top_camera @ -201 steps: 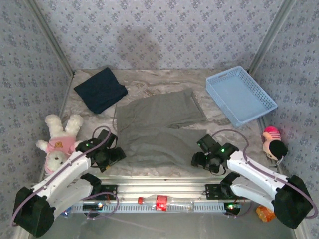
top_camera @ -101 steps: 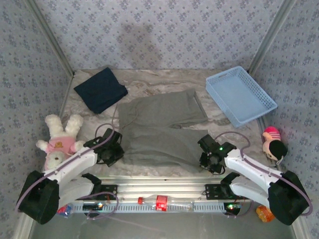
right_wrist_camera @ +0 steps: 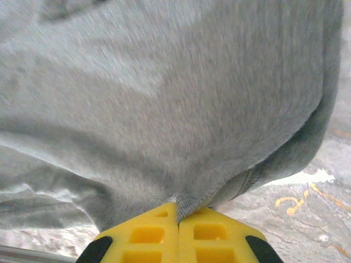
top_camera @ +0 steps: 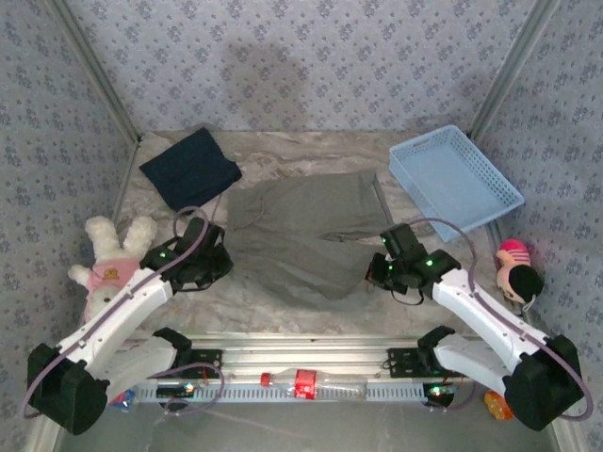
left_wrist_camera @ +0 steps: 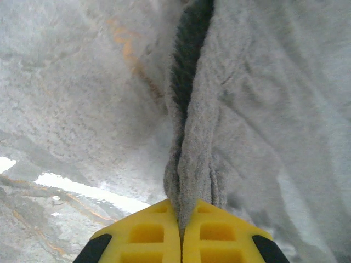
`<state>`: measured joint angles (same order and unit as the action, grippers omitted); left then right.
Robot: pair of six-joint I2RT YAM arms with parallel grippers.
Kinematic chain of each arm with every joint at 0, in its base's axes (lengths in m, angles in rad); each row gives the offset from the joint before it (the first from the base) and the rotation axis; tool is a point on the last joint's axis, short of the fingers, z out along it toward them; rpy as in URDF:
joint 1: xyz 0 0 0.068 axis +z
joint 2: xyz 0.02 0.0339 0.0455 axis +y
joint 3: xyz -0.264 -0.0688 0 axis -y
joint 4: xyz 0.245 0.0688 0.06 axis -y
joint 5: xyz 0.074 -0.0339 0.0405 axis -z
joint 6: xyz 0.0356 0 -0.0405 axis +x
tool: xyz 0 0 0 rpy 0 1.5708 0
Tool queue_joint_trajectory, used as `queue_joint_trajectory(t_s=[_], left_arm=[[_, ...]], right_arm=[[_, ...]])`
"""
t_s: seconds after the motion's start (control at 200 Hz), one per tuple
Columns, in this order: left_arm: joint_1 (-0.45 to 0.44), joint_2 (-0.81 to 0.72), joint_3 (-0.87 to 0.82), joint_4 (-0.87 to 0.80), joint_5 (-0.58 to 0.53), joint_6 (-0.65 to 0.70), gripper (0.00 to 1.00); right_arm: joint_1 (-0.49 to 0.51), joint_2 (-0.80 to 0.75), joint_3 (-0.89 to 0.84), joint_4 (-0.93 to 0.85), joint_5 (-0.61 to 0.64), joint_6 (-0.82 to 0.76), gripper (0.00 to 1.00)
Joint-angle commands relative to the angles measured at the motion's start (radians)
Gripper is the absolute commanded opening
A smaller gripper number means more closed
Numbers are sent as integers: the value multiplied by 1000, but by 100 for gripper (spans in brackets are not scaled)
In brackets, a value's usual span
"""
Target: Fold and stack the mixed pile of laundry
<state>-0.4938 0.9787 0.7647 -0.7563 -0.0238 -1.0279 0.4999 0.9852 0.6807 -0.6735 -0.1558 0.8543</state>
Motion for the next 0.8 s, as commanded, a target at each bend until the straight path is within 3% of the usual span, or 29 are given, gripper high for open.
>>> queue_joint_trajectory(t_s=[0.0,0.235,0.41,0.48,0.505,0.53,0.565,0.585,0.645,0.68,0.794], left_arm=[[45,56,102,-12,18,58,0],[182,375,406,72,92,153,0],[288,642,653,151,146,169,0],[333,784,802,151,161,180,0],[347,848,866,142,166,183,8],[362,914,937,121,178,181,29],[382,1012,1055,56,203,172,67],[390,1070,1127,12,228,177,77],[398,1222,1391,-125,246,214,88],[395,1285,1509,-192,232,235,99],[393,1382,1703,-267,227,266,99]], right_arm=[[-68,32,84,-6,-56,-62,0],[-224,306,351,68,-145,-138,0],[-319,632,665,164,-201,-116,0],[-348,791,826,170,-168,-108,0],[-364,848,879,177,-168,-102,1],[-376,907,934,190,-171,-95,9],[-391,985,1010,209,-165,-79,41],[-396,1026,1057,207,-176,-64,58],[-409,1124,1181,207,-191,-54,73],[-408,1158,1234,213,-188,-51,81],[-386,1188,1290,196,-178,-56,76]])
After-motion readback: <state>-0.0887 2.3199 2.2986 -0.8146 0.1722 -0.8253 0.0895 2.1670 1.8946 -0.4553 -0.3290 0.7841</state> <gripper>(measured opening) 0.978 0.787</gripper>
